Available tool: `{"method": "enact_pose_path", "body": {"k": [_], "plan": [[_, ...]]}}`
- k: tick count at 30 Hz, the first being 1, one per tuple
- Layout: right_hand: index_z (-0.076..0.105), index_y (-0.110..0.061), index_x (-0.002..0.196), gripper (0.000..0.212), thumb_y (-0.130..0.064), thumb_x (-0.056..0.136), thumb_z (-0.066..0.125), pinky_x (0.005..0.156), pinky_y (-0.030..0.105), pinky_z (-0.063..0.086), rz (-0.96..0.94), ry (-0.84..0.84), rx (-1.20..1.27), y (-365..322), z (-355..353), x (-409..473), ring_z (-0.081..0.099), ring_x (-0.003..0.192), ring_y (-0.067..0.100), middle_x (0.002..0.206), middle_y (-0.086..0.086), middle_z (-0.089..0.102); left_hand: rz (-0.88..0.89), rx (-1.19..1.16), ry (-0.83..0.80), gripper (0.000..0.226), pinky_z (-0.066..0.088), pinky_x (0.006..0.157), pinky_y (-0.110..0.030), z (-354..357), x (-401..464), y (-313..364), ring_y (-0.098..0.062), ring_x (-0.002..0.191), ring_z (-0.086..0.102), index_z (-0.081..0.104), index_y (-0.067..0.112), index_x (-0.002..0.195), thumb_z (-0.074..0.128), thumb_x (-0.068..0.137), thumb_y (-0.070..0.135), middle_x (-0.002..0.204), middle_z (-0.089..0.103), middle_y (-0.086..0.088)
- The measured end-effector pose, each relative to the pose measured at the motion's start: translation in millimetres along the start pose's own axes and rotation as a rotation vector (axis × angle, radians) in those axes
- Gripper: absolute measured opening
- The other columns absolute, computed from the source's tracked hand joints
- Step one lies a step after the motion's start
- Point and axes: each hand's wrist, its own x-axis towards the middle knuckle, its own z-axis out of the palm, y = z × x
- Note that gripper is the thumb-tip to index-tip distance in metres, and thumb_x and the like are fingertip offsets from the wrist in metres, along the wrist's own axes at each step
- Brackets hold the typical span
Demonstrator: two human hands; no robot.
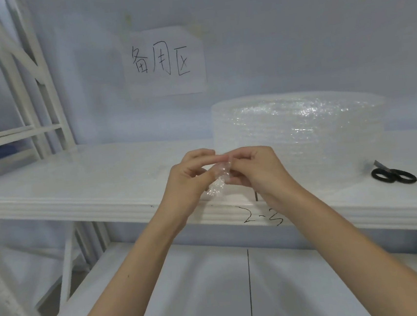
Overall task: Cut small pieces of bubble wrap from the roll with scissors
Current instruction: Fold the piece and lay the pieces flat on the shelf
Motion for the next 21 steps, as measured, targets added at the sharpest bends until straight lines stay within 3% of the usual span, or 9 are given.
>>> {"method": "enact_pose_path", "body": {"k": [3, 9, 16, 21], "plan": [[0.074, 0.0, 0.09, 0.01, -0.005, 0.089, 0.066, 0.065, 0.021, 0.058, 0.02, -0.016, 0.075, 5.1, 8.4, 6.9, 0.067, 0.069, 0.018, 0.078, 0.015, 0.071, -0.008, 0.018, 0.0, 0.023, 0.047, 0.061, -0.022, -11.2, 1.0, -6.0, -0.008, 0.065, 0.056, 0.08, 0.029, 0.095, 0.07, 0.088, 0.01, 0.113, 0.065, 0.007], [0.072, 0.006, 0.1, 0.016, -0.005, 0.09, 0.065, 0.065, 0.02, 0.058, 0.062, -0.038, 0.108, 12.6, 16.3, 15.4, 0.067, 0.063, 0.014, 0.077, 0.012, 0.074, -0.067, -0.06, 0.041, 0.021, 0.052, 0.065, -0.019, -23.6, 4.0, -10.6, -0.007, 0.061, 0.058, 0.077, 0.025, 0.099, 0.067, 0.09, 0.009, 0.078, 0.075, 0.009], [0.074, 0.0, 0.093, 0.011, -0.001, 0.089, 0.064, 0.069, 0.021, 0.059, 0.056, -0.035, 0.167, 12.4, 18.6, 18.7, 0.068, 0.064, 0.011, 0.074, 0.009, 0.073, -0.056, -0.143, -0.008, 0.021, 0.055, 0.08, -0.023, -27.0, 3.0, -14.7, -0.011, 0.091, 0.07, 0.079, 0.022, 0.098, 0.068, 0.087, 0.008, 0.106, 0.077, 0.001], [0.072, 0.005, 0.096, 0.012, 0.001, 0.089, 0.063, 0.07, 0.023, 0.06, 0.091, -0.04, 0.256, 8.5, 20.9, 18.0, 0.068, 0.071, 0.019, 0.085, 0.017, 0.071, -0.076, -0.153, 0.0, 0.024, 0.055, 0.082, -0.023, -28.5, 3.0, -17.7, -0.014, 0.088, 0.066, 0.077, 0.016, 0.106, 0.065, 0.091, 0.003, 0.107, 0.077, -0.001]]}}
